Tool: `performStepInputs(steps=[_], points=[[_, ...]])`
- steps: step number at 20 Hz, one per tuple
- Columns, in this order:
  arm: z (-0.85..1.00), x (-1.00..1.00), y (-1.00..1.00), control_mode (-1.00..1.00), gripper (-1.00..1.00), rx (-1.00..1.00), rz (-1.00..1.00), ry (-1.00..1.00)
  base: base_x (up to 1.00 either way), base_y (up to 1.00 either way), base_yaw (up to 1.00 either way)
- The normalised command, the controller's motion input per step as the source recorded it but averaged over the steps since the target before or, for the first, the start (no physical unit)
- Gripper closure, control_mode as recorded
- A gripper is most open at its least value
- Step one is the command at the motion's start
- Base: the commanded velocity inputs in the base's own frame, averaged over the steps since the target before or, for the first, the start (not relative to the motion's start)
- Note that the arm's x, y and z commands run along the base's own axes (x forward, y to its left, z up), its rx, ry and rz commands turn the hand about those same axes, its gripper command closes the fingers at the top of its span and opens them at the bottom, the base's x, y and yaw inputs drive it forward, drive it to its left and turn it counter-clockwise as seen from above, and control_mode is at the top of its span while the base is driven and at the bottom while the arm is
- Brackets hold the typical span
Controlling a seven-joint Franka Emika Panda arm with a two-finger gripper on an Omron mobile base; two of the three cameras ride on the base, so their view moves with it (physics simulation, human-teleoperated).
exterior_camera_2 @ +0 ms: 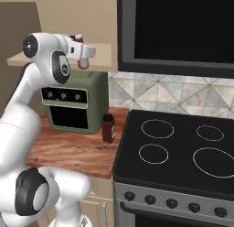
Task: Collect the paprika, ketchup, and shaker from the cabinet and place them next to the stove.
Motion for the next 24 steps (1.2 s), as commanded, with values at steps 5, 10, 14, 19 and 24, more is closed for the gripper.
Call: performStepInputs(steps=[5,10,14,19,24], points=[[-0.05,-0.74,-0.1,-1.0,1.0,0.0,0.2,0.0,0.0,0.0,0.0],[-0.15,-0.68,-0.15,-1.0,1.0,0.0,0.25,0.07,0.0,0.0,0.0],[-0.19,-0.54,-0.14,-1.0,1.0,0.0,0.28,0.03,0.0,0.0,0.0],[-0.26,-0.54,-0.19,-1.0,1.0,0.0,0.31,0.0,0.0,0.0,0.0],[-0.3,-0.49,-0.21,-1.0,1.0,0.0,0.31,0.0,0.0,0.0,0.0]])
